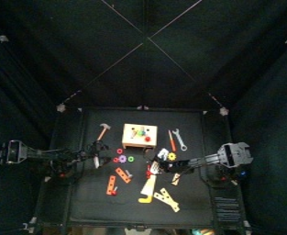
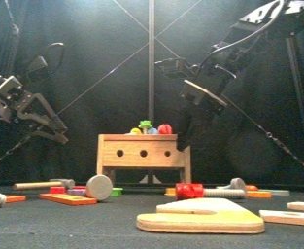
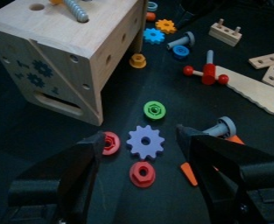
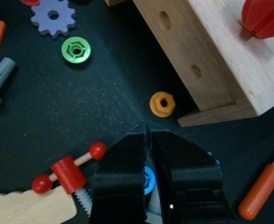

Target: Move green nut to below bench

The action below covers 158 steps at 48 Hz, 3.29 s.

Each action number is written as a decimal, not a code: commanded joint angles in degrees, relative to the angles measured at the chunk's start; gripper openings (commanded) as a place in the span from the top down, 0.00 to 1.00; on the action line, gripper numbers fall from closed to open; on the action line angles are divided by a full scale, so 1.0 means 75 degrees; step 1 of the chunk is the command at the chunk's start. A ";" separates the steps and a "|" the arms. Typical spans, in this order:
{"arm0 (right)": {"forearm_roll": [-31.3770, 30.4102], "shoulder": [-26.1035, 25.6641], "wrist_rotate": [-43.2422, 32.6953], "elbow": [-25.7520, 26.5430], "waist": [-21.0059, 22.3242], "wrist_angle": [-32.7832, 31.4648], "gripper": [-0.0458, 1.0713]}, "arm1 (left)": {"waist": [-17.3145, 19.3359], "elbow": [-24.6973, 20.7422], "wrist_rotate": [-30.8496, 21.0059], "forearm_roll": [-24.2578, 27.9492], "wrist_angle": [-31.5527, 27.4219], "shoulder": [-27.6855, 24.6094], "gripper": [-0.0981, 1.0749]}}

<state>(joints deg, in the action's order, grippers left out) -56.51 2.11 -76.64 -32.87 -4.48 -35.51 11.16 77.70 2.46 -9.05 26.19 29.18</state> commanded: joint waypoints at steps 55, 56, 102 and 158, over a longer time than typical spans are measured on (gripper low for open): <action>0.0738 -0.0996 -0.0082 -0.1020 -0.0152 -0.0645 0.77 | -0.0926 -0.2883 0.0094 0.0879 -0.0809 -0.3809 0.44; 0.0738 -0.0996 -0.0082 -0.1020 -0.0152 -0.0656 0.77 | -0.0926 -0.2906 0.0094 0.0879 -0.0820 -0.3855 0.45; 0.0879 -0.0926 -0.0082 -0.1043 -0.0117 -0.0645 0.77 | -0.0316 -0.3633 0.0070 0.0879 -0.1641 -0.4816 0.53; 0.0984 -0.0914 -0.0082 -0.1020 -0.0129 -0.0645 0.77 | 0.0422 -0.3984 0.0141 0.0938 -0.1688 -0.4746 0.53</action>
<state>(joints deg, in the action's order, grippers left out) -49.13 -3.43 -77.17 -41.13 -5.54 -40.34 14.41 48.96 3.60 -2.20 13.62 -7.91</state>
